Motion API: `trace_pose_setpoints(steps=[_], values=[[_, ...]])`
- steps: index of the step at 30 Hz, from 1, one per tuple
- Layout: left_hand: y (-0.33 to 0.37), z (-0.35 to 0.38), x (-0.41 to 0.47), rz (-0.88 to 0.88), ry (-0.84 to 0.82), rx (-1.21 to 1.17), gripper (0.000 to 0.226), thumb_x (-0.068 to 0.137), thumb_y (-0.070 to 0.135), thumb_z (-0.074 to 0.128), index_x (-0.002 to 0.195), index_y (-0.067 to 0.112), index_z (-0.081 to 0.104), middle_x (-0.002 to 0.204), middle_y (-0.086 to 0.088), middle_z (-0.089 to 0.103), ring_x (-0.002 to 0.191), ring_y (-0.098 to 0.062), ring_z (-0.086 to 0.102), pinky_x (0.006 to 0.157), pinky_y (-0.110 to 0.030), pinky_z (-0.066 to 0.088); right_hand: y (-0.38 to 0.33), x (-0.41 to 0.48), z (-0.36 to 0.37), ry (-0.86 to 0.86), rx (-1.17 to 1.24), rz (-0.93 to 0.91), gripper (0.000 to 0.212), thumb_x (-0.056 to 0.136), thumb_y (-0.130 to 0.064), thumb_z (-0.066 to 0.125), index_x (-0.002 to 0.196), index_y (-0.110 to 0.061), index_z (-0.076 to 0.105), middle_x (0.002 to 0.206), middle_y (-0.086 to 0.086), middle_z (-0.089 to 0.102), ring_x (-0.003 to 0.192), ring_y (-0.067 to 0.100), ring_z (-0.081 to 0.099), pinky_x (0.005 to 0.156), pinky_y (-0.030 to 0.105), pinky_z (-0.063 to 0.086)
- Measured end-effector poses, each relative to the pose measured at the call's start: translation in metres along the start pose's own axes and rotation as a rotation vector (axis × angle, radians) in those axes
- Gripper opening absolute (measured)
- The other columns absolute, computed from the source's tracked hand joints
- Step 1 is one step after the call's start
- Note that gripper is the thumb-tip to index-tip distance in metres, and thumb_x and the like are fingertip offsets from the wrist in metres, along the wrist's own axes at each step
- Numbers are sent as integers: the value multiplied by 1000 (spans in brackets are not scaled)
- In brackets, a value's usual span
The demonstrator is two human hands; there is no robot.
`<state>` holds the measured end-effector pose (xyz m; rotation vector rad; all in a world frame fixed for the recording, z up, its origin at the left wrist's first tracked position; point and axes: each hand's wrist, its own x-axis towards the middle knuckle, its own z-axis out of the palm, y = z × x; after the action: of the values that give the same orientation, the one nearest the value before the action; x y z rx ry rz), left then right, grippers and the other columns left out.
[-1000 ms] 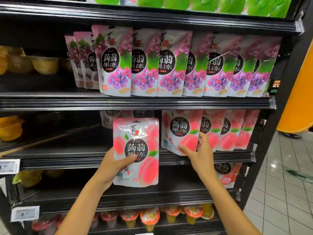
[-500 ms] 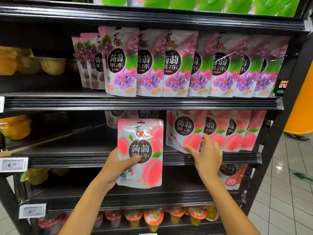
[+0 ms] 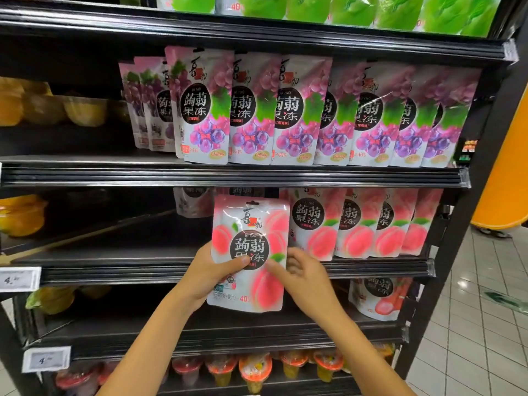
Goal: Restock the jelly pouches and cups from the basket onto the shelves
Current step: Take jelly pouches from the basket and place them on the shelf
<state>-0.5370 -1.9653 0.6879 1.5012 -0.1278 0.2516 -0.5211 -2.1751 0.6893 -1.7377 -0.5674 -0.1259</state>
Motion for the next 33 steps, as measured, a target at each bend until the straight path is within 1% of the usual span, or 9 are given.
trace_pose_setpoints(steps=[3,5,7,10,13,16,21,26,33], values=[[3,6,5,-4,-30,23,48,63,35,89,104,19,71,102,-9,76,94,-25,73,70,-26,57,-3,3,5,3,118,34,18,85,-18,75,102,-14,69,91,-2,77,85,12,73,72,21,55],[7,9,6,-5,16,28,60,66,40,86,118,20,62,103,-3,75,94,-21,73,70,-26,57,-6,7,3,61,209,44,19,84,-15,75,102,-12,70,88,4,77,83,18,74,71,25,56],[11,11,6,14,105,66,71,68,48,78,128,26,48,103,8,74,93,-7,71,66,-18,54,-10,15,-1,113,215,43,19,84,-15,75,102,-13,71,88,4,77,84,20,74,75,32,58],[12,18,1,153,215,228,62,82,42,71,133,36,36,120,21,55,107,8,56,74,-12,49,-17,32,-9,187,142,39,23,83,-18,77,104,-15,70,91,3,77,88,20,73,85,41,57],[7,23,-4,284,162,479,51,89,33,67,133,39,42,134,19,42,120,7,43,88,-11,41,-18,49,-12,286,51,7,25,82,-20,77,105,-15,68,91,2,76,85,12,71,77,34,57],[0,31,-5,260,35,560,49,92,28,63,136,40,44,138,18,38,120,13,41,93,-5,38,-13,55,-6,335,-20,-38,16,83,-16,75,90,-26,64,78,0,72,71,10,66,65,28,52],[-11,39,-2,235,-7,742,54,92,28,64,142,31,42,149,10,32,137,-6,32,117,-28,27,-2,54,-2,246,-33,0,48,90,-18,68,133,-6,52,124,9,65,117,21,61,101,39,50],[-15,39,-2,257,7,819,56,92,33,63,143,36,40,153,14,27,141,-4,23,110,-20,18,12,42,-10,296,-259,-45,34,89,-13,69,120,-19,56,89,-15,61,81,-6,59,74,14,54],[-18,42,-3,276,12,827,55,92,32,61,142,39,41,154,15,27,142,-3,20,114,-25,17,23,33,-16,428,-496,-62,29,88,-19,71,116,-18,64,76,-19,58,70,3,56,61,14,39]])
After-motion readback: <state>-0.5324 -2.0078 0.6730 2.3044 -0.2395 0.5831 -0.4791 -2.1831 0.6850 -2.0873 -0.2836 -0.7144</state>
